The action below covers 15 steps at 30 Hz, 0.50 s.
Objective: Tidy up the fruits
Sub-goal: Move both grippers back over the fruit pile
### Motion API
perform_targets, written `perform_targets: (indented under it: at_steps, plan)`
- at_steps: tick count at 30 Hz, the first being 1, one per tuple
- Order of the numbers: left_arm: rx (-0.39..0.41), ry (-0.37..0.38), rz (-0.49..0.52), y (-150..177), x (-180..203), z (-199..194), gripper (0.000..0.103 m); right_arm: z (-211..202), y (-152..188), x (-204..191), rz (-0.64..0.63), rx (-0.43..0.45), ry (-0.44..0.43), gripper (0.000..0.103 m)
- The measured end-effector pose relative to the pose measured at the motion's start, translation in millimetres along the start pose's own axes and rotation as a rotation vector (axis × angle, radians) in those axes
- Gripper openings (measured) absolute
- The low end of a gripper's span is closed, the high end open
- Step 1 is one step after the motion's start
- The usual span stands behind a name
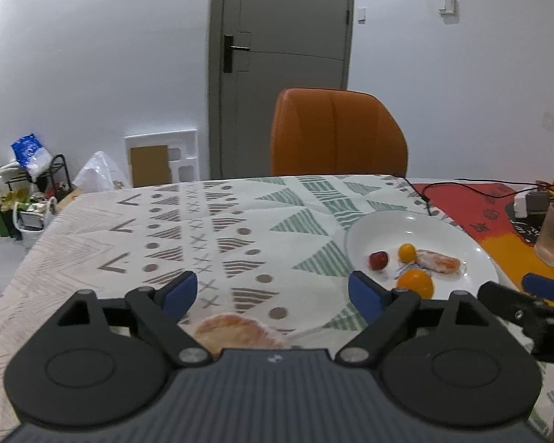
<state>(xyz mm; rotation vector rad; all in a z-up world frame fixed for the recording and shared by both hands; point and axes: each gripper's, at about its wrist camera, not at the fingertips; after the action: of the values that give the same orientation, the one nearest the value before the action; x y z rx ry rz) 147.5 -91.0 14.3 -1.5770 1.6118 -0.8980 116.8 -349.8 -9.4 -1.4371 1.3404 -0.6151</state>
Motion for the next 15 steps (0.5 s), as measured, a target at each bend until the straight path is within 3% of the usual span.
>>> perform_targets:
  at_steps: [15]
  plan:
    - [-0.004, -0.039, -0.053, 15, -37, -24, 0.088, 0, -12, -31, 0.008, -0.014, -0.040, 0.103]
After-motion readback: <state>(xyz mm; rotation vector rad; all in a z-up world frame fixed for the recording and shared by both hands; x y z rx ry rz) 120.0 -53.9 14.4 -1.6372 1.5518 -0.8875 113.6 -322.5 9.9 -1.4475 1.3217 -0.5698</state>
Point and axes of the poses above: each gripper's, at about its wrist camera, not at the fingertips, and z roughly the way its jaws point, x to its right, y to its underside, and after that the axes turned 6 degrees about -y, right-handed
